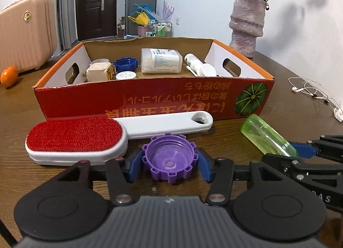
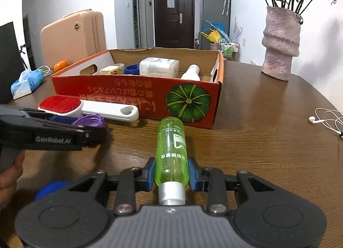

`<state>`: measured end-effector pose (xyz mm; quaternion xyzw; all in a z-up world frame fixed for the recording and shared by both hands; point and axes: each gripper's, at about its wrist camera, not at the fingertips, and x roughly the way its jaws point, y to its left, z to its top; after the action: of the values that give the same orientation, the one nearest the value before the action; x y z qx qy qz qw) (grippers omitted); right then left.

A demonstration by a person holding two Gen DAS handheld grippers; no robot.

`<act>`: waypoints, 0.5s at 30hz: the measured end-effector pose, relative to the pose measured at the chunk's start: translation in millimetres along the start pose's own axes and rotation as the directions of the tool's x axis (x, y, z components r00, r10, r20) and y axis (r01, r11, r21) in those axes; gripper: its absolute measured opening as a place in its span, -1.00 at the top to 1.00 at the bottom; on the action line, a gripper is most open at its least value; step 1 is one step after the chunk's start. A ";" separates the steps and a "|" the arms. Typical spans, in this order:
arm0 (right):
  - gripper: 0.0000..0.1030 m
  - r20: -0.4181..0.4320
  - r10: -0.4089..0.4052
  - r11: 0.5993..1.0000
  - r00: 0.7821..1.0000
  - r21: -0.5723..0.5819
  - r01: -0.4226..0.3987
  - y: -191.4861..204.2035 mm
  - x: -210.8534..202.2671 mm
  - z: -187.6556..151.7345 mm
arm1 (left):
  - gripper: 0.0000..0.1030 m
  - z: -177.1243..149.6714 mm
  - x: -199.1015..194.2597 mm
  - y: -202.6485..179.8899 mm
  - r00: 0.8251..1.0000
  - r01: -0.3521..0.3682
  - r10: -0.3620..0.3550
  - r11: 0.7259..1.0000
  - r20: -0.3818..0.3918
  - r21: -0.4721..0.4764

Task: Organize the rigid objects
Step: 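Carry the spray bottle and purple cap into the box and open both tools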

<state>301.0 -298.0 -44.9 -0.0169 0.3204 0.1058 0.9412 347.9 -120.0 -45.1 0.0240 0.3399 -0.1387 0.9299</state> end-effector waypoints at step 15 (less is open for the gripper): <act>0.41 0.038 0.039 0.984 0.999 0.174 -0.045 6.1 -13.5 -6.5 | -0.06 -32.3 -71.7 29.4 0.997 -0.077 0.078 0.996 0.030 -0.035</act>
<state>285.4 -295.3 -41.6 0.0740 0.3125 0.0972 0.9420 283.4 -69.9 -25.6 0.0192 0.3265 -0.0971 0.9400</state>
